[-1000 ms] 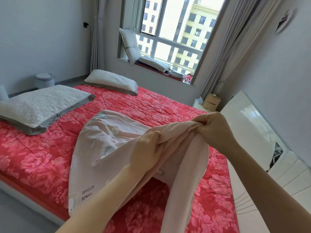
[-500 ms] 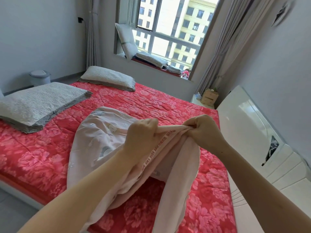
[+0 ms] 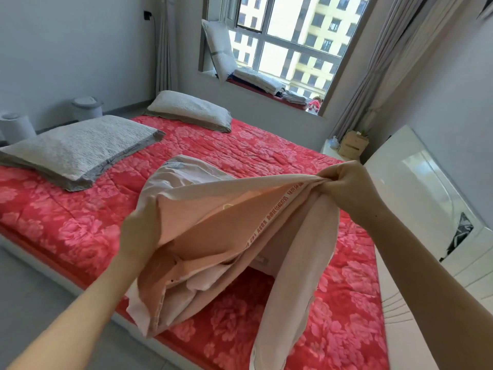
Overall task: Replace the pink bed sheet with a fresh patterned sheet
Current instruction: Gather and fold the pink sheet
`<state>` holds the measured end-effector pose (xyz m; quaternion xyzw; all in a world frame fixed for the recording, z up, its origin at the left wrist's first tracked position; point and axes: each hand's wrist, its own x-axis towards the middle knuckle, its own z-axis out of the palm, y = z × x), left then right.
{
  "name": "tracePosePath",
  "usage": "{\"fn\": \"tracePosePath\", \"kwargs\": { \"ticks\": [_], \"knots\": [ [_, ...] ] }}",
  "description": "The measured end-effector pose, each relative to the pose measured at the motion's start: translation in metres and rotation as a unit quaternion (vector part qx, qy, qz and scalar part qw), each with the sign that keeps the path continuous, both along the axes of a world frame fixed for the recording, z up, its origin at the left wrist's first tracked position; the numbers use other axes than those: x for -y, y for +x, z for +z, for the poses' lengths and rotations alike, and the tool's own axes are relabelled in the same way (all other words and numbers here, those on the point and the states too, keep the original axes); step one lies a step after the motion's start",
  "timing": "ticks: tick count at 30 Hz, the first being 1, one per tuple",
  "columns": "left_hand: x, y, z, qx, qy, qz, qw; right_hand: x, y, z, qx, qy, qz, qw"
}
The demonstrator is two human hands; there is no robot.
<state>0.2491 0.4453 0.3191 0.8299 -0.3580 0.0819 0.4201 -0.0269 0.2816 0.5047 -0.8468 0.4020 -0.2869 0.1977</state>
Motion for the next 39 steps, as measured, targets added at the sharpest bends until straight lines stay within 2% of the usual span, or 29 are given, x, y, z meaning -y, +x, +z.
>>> {"fn": "tracePosePath", "kwargs": {
  "ticks": [1, 2, 4, 5, 8, 9, 12, 13, 15, 20, 22, 25, 26, 27, 29, 31, 32, 34, 36, 39],
  "knots": [
    [0.003, -0.023, -0.006, -0.045, 0.009, -0.038, 0.998, 0.001, 0.002, 0.0, 0.006, 0.01, -0.002, 1.0],
    [0.005, -0.043, -0.017, -0.039, 0.003, -0.101, 0.994, 0.003, 0.004, 0.0, 0.011, 0.016, -0.003, 1.0],
    [0.005, -0.074, -0.049, 0.076, 0.07, -0.273, 0.956, 0.008, 0.008, 0.002, 0.019, 0.021, -0.005, 1.0],
    [0.007, -0.077, -0.066, 0.115, 0.114, -0.303, 0.939, 0.009, 0.01, 0.004, 0.025, 0.023, -0.005, 0.999],
    [0.023, -0.086, -0.098, 0.182, 0.123, -0.313, 0.924, 0.012, 0.014, 0.007, 0.037, 0.017, 0.005, 0.999],
    [0.026, -0.09, -0.098, 0.162, 0.115, -0.301, 0.933, 0.012, 0.015, 0.008, 0.035, 0.013, 0.007, 0.999],
    [0.039, -0.102, -0.092, 0.14, 0.01, -0.229, 0.963, 0.012, 0.017, 0.009, 0.024, 0.011, 0.005, 1.0],
    [0.041, -0.105, -0.084, 0.114, 0.015, -0.216, 0.969, 0.012, 0.017, 0.009, 0.024, 0.011, 0.003, 1.0],
    [0.049, -0.106, -0.079, 0.106, 0.012, -0.203, 0.973, 0.012, 0.016, 0.011, 0.025, 0.012, -0.002, 1.0],
    [0.06, -0.106, -0.076, 0.151, -0.002, -0.224, 0.963, 0.017, 0.015, 0.014, 0.031, 0.027, -0.012, 0.999],
    [0.059, -0.096, -0.073, 0.066, -0.036, -0.227, 0.971, 0.02, 0.012, 0.016, 0.037, 0.032, -0.019, 0.999],
    [0.055, -0.059, -0.063, -0.162, -0.08, -0.199, 0.963, 0.028, 0.004, 0.018, 0.044, 0.043, -0.035, 0.997],
    [0.054, -0.048, -0.056, -0.198, -0.082, -0.173, 0.961, 0.029, 0.001, 0.017, 0.045, 0.047, -0.038, 0.997],
    [0.054, -0.036, -0.045, -0.161, -0.084, -0.138, 0.974, 0.03, 0.0, 0.017, 0.045, 0.051, -0.037, 0.997],
    [0.053, -0.017, -0.024, -0.012, -0.11, -0.112, 0.988, 0.03, -0.002, 0.016, 0.044, 0.061, -0.032, 0.997],
    [0.055, -0.005, -0.012, 0.095, -0.06, -0.138, 0.984, 0.027, -0.003, 0.016, 0.047, 0.07, -0.03, 0.996],
    [0.057, -0.005, -0.012, 0.092, -0.035, -0.14, 0.985, 0.026, -0.004, 0.016, 0.05, 0.074, -0.029, 0.996],
    [0.059, -0.016, -0.015, 0.029, -0.006, -0.127, 0.991, 0.025, -0.004, 0.019, 0.06, 0.075, -0.027, 0.995],
    [0.056, -0.04, -0.019, -0.03, 0.012, -0.169, 0.985, 0.024, -0.003, 0.021, 0.069, 0.071, -0.028, 0.995],
    [0.046, -0.073, -0.042, 0.14, 0.031, -0.312, 0.939, 0.024, 0.003, 0.022, 0.081, 0.074, -0.037, 0.993]
  ]
}}
